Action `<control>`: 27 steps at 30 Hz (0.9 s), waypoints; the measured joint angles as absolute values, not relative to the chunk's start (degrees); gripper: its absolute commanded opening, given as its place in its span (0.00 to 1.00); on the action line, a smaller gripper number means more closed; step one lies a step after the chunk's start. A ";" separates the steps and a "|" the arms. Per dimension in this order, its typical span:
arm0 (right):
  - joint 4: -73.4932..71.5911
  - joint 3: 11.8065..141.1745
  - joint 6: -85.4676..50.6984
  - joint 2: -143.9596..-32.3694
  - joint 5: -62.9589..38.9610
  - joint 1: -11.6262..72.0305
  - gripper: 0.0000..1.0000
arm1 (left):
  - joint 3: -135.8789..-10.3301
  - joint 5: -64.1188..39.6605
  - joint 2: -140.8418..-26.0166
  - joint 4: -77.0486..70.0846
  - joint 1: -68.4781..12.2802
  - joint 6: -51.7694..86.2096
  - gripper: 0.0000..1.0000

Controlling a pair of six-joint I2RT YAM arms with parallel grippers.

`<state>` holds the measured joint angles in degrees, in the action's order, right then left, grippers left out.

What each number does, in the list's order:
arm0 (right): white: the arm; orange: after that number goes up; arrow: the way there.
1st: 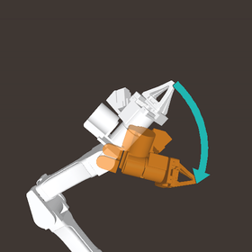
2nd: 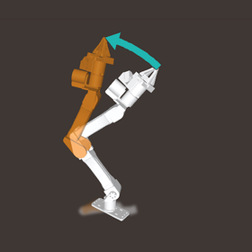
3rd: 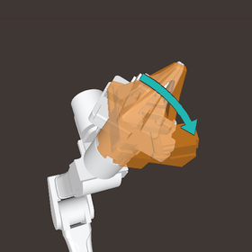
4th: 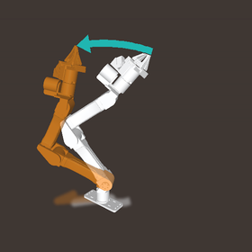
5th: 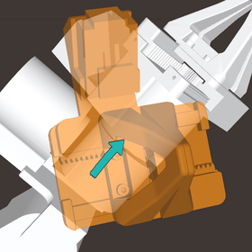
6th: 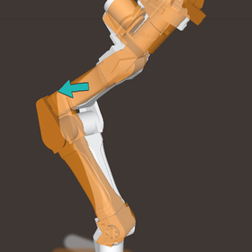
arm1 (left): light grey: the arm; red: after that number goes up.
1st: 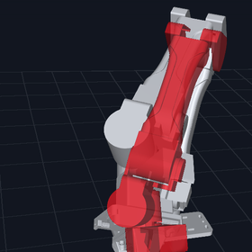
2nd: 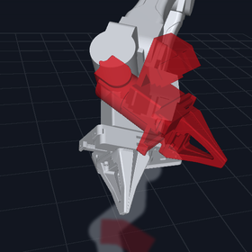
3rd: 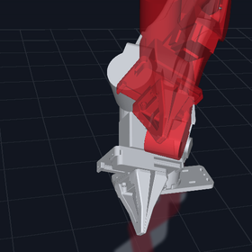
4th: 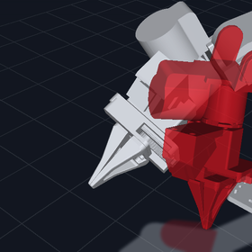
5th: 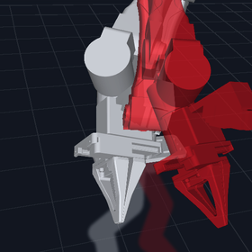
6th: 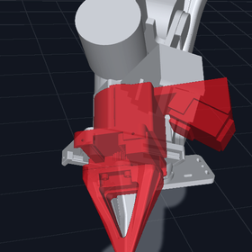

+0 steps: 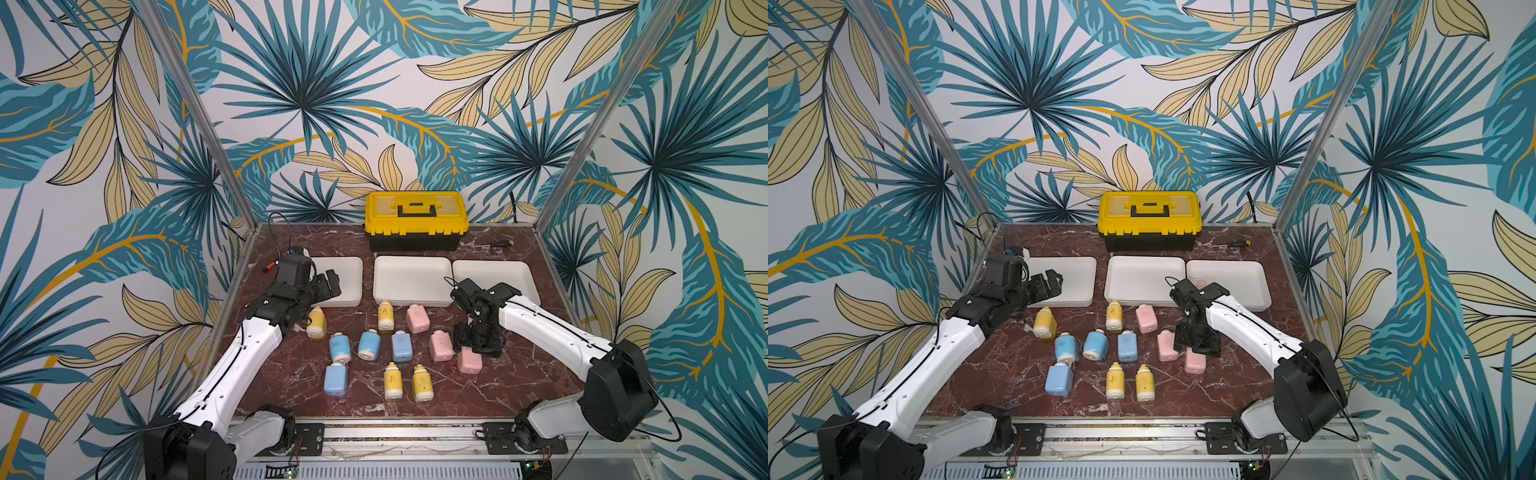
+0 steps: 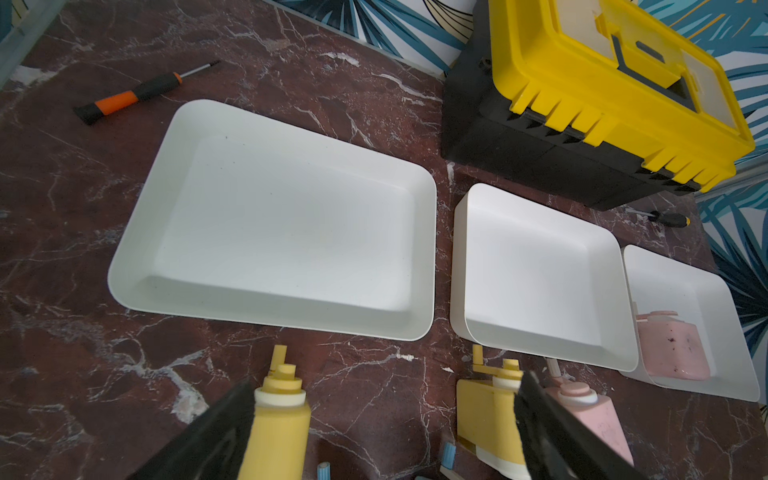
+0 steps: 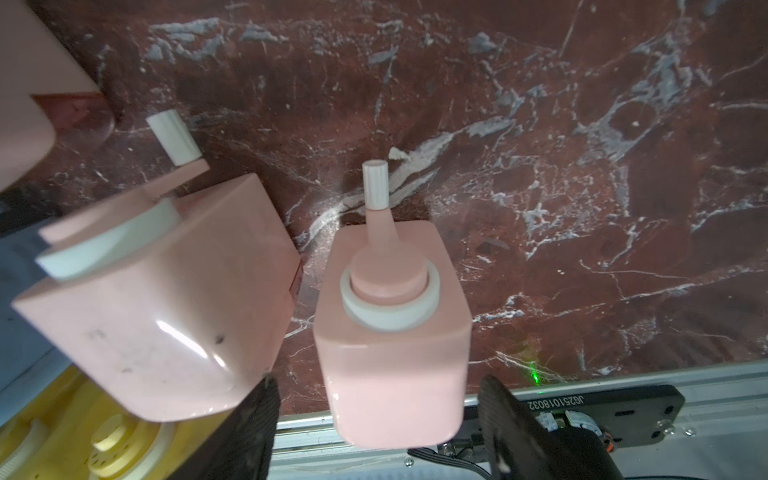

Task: Place the pencil sharpeners by color into the storage box
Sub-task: Pick up the pencil sharpener from the center of the board.

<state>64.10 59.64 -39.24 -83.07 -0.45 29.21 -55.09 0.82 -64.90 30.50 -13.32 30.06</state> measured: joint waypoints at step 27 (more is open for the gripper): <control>56.75 52.88 -37.06 -85.54 -4.38 27.07 0.52 | -55.09 0.84 -65.30 30.52 -13.32 30.09 0.99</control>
<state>56.75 52.88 -37.06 -85.54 -4.38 27.07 -55.09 0.84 -65.30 30.52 -13.32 30.09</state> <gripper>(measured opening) 0.594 0.995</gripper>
